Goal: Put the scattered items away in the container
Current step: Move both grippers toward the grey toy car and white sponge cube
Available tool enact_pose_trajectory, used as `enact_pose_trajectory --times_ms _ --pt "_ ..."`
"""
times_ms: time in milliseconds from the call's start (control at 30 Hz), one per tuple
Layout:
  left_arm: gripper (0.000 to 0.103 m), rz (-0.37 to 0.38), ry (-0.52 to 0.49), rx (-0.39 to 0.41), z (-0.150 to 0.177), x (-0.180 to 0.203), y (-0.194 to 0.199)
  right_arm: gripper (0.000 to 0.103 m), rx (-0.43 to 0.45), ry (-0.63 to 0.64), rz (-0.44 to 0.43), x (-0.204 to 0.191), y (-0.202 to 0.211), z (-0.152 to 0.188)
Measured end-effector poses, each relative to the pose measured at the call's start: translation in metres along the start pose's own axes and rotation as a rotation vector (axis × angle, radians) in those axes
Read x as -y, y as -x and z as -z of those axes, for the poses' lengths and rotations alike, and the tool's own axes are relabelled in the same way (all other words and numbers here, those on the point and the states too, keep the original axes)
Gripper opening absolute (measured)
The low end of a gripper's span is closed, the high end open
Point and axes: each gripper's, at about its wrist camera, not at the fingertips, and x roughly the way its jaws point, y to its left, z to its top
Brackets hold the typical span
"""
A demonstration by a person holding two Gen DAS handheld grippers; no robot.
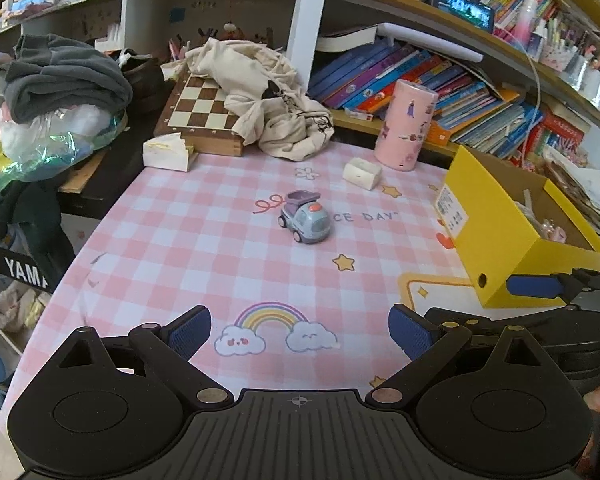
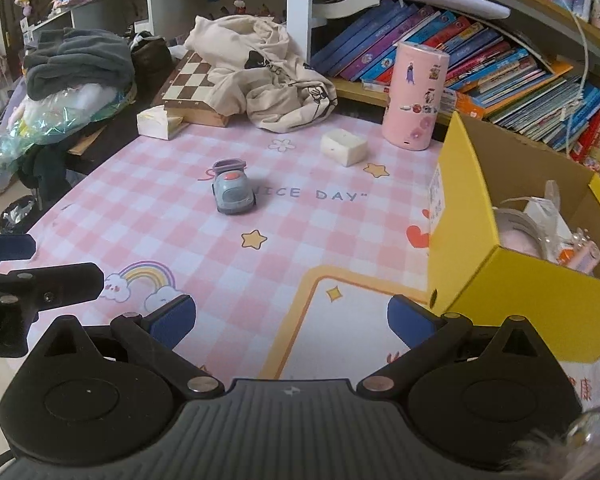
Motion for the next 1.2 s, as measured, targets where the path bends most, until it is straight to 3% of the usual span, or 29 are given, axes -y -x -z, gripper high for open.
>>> enact_pose_trajectory --times_ms 900,1200 --pt "0.095 -0.024 -0.034 -0.029 -0.051 0.001 -0.1 0.103 -0.028 -0.06 0.027 0.031 -0.1 -0.069" --pt "0.09 -0.027 -0.043 -0.03 -0.063 0.008 -0.133 0.103 0.022 -0.077 0.061 0.044 -0.129 -0.106"
